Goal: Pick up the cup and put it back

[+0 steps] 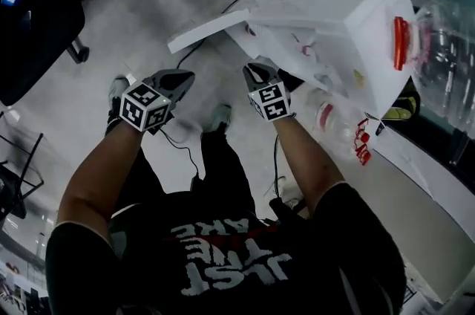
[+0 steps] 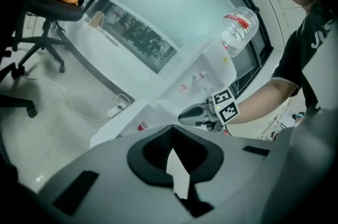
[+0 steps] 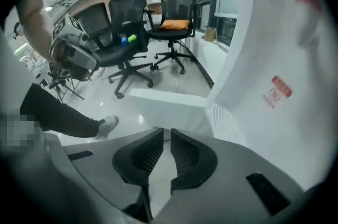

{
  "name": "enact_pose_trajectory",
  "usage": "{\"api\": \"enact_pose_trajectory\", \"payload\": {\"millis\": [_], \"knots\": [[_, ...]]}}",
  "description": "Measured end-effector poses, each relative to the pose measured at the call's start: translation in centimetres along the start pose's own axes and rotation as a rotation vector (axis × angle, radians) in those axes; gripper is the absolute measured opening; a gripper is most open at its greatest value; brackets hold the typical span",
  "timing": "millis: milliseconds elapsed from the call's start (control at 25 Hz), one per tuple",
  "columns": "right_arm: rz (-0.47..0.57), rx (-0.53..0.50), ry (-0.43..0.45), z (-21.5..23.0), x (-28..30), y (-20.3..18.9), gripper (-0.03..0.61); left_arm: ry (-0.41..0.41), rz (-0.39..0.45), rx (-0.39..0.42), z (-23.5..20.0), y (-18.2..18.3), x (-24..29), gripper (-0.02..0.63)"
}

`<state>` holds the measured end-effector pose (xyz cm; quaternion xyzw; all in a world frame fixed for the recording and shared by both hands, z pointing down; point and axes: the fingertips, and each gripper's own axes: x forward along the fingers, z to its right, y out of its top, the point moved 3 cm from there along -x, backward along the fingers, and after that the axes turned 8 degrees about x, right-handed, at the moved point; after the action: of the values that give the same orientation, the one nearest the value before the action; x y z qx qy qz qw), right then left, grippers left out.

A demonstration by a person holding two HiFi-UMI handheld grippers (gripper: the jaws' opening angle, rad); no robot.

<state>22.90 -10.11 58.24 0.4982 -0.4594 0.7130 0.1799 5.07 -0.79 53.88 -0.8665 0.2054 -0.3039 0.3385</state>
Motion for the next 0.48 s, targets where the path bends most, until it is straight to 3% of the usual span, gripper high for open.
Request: {"api": "enact_pose_trajectory", "payload": {"millis": [120,320,480], "knots": [[-0.063,-0.034,-0.027,2.8,6.9,-3.4,0.042,0.018,0.015,-0.018,-3.5,-3.7,2.7,0.009],[-0.154,-0.052,-0.076,6.4,14.8,-9.1,0.140,0.030,0.029,-0.041,-6.1,-9.2,6.3,0.008],[-0.198,-0.095,-0.184,11.2,20.6,-12.8,0.144,0.048,0.030,-0.021,-8.2,-12.8,8.1,0.009]]}}
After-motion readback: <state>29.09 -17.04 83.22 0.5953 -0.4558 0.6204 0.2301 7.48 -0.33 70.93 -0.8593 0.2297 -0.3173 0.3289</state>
